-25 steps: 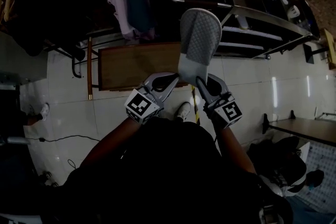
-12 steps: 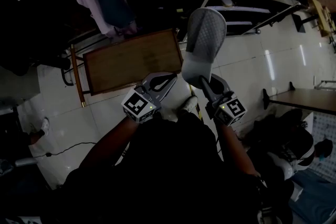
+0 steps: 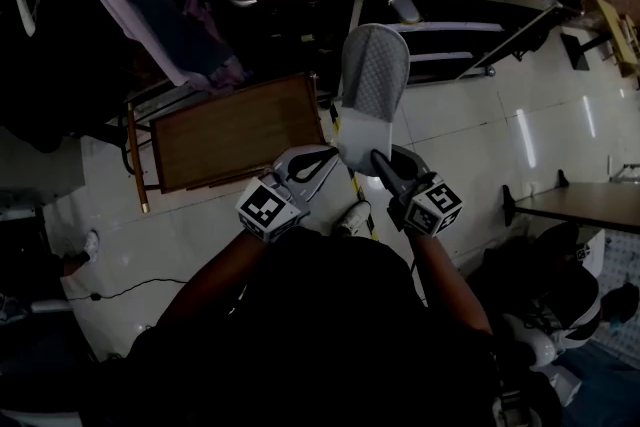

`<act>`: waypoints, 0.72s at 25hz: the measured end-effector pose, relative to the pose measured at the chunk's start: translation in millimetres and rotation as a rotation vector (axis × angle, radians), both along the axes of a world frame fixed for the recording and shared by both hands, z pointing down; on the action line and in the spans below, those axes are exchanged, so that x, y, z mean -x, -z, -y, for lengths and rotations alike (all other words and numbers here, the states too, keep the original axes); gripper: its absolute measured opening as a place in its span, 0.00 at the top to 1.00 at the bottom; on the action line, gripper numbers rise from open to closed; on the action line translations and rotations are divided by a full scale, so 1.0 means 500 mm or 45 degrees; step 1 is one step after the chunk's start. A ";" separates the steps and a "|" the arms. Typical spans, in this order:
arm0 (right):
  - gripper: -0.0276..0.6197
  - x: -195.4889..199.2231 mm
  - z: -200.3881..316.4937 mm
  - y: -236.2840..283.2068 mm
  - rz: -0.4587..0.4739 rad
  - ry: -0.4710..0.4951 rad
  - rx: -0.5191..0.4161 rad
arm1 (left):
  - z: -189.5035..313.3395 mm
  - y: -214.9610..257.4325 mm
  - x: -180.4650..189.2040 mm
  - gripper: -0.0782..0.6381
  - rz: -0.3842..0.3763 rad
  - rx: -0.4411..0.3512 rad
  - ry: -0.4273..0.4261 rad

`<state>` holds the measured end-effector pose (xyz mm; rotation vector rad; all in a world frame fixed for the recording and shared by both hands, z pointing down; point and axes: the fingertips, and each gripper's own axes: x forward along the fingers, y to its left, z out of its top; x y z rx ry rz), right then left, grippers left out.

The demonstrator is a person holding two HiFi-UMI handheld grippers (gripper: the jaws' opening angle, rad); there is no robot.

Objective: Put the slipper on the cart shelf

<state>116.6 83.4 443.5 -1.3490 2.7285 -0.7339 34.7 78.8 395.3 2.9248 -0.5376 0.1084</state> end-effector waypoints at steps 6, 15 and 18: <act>0.86 -0.096 0.006 -0.022 0.045 0.102 0.013 | 0.001 -0.014 -0.129 0.89 0.040 -0.043 0.037; 0.86 -0.165 0.028 -0.076 0.137 0.190 0.173 | 0.012 -0.021 -0.222 0.89 0.093 -0.036 0.025; 0.86 -0.174 0.048 -0.097 0.173 0.188 0.245 | 0.039 -0.040 -0.245 0.89 0.107 -0.078 0.007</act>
